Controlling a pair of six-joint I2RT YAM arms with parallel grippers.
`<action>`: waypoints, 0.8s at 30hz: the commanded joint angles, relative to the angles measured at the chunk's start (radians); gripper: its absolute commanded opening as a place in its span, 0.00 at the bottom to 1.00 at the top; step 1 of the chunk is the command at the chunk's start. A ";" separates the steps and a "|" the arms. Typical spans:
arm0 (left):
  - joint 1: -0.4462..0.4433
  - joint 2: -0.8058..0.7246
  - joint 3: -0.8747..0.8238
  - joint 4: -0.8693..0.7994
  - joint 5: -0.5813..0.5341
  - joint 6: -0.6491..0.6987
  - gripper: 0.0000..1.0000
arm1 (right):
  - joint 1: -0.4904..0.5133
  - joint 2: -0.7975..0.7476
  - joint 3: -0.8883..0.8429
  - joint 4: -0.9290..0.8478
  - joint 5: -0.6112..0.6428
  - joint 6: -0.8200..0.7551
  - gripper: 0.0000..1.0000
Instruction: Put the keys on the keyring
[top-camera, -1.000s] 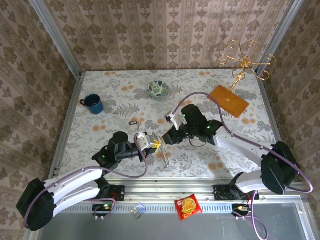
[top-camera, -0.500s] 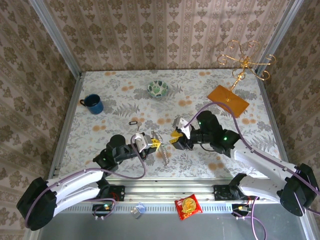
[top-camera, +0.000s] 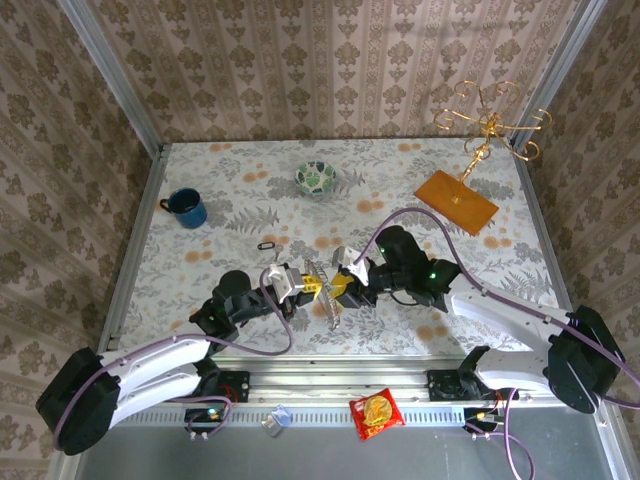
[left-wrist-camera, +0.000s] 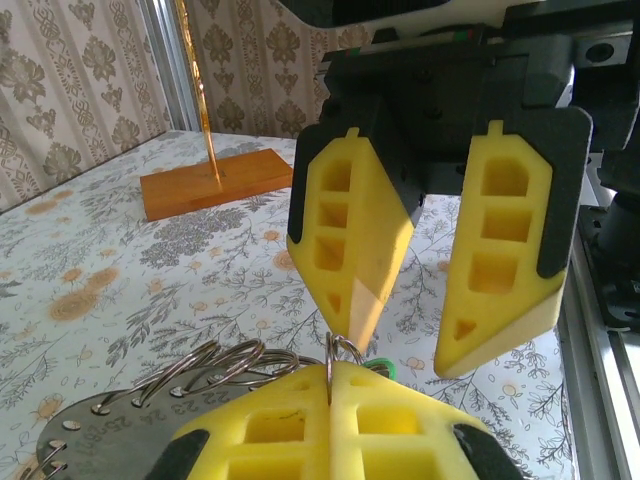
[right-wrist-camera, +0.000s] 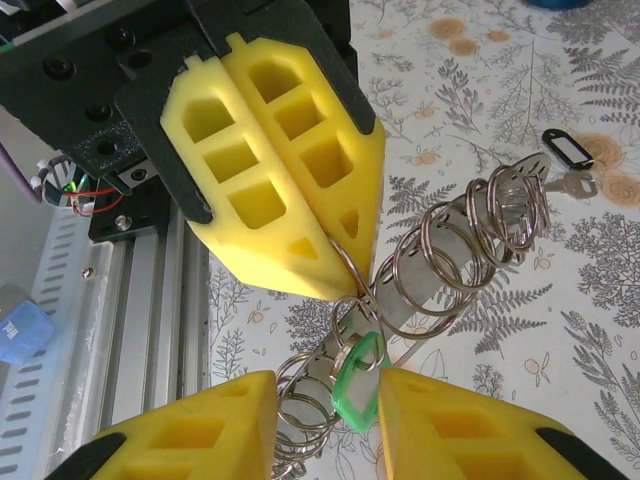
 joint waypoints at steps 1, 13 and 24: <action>-0.006 0.001 -0.010 0.073 0.013 -0.028 0.00 | 0.013 0.022 0.012 0.028 0.034 -0.026 0.32; -0.006 0.015 -0.012 0.096 0.016 -0.040 0.00 | 0.018 0.039 0.021 0.062 0.067 -0.032 0.19; -0.006 0.029 -0.019 0.142 0.019 -0.056 0.00 | 0.017 0.062 0.036 -0.012 0.144 -0.146 0.00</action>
